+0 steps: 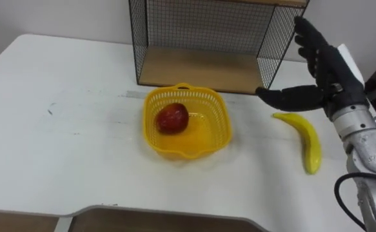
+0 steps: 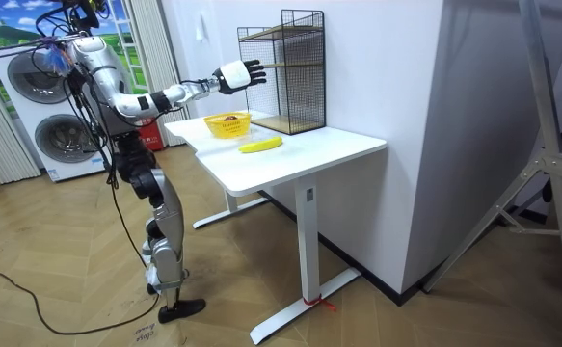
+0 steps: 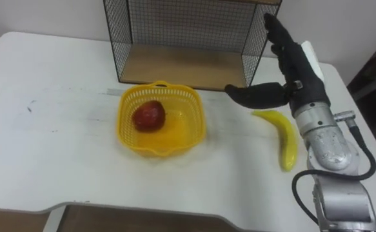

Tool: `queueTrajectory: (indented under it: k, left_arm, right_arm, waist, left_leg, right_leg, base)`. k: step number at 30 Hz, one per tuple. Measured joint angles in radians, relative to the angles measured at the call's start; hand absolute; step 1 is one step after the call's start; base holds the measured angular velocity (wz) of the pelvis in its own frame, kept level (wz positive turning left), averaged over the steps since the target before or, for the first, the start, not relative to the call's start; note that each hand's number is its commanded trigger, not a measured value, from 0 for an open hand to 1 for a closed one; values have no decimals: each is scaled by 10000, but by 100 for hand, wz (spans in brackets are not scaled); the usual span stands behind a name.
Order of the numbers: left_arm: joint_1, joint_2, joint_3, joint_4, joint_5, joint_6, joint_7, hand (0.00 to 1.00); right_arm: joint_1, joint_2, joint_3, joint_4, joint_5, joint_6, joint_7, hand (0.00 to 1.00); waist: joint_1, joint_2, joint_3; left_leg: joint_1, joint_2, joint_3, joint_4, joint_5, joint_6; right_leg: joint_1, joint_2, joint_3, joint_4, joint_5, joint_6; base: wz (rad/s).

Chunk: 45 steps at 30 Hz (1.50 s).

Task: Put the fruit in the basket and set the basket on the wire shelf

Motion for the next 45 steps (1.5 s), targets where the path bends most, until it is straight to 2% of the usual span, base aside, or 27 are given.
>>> queueTrajectory:
  k: [12,16,19,22,25,29,34,38,45]
  left_arm:
    - [-63,1,17,-10,-7,119,205,0]
    - [51,-18,18,-26,-28,148,201,0]
    - [141,0,34,-73,-34,273,201,0]
    - [267,-1,33,-113,-33,283,189,0]
    - [285,5,44,-114,-42,324,164,0]
    - [275,34,95,-115,-44,393,159,0]
    - [281,38,91,-273,-42,580,160,0]
    - [298,43,89,-282,-42,768,160,0]
    - [455,49,88,-551,-37,780,85,0]
  right_arm:
    - [0,-30,-29,960,367,101,-572,0]
    - [-5,-35,-30,1813,348,191,-601,0]
    - [-14,-195,-32,2466,319,318,-613,0]
    - [-13,-298,-33,2797,314,451,-679,0]
    - [-16,-410,-34,2861,319,461,-683,0]
    - [-335,-486,-33,3442,369,483,-693,0]
    - [-955,-514,-26,4393,385,746,-735,0]
    - [-1186,-521,-24,4754,387,810,-697,0]
    - [-1442,-537,-24,5542,-9,897,-437,0]
  waist:
    - [-70,-101,6]
    - [-34,-176,-42]
    - [-38,-285,-79]
    - [-39,-391,-33]
    - [-40,-429,-23]
    - [-19,-449,-22]
    - [-7,-425,-17]
    - [-7,-409,-9]
    - [-16,-396,-4]
  left_leg:
    - [-43,-2,21,49,1,2]
    - [-10,-1,27,49,1,2]
    - [-4,-2,27,35,1,2]
    - [-3,-2,30,34,1,2]
    - [-7,-4,35,5,0,2]
    - [-20,-8,5,13,0,2]
    - [3,-7,-2,70,0,3]
    - [13,-4,-3,66,0,3]
    - [5,-4,-38,56,-2,1]
  right_leg:
    - [-73,1,38,-1,-2,2]
    - [-70,-1,70,19,-2,2]
    - [-67,1,75,13,-3,4]
    - [-63,6,83,13,-3,3]
    - [-64,11,121,10,-3,3]
    - [-46,9,89,-1,-3,3]
    - [-3,8,73,-12,-4,3]
    - [8,10,68,-13,-4,3]
    - [36,2,10,1,-4,3]
  base:
    - [0]
    - [0]
    - [0]
    - [0]
    - [0]
    - [1]
    - [0]
    - [0]
    - [1]
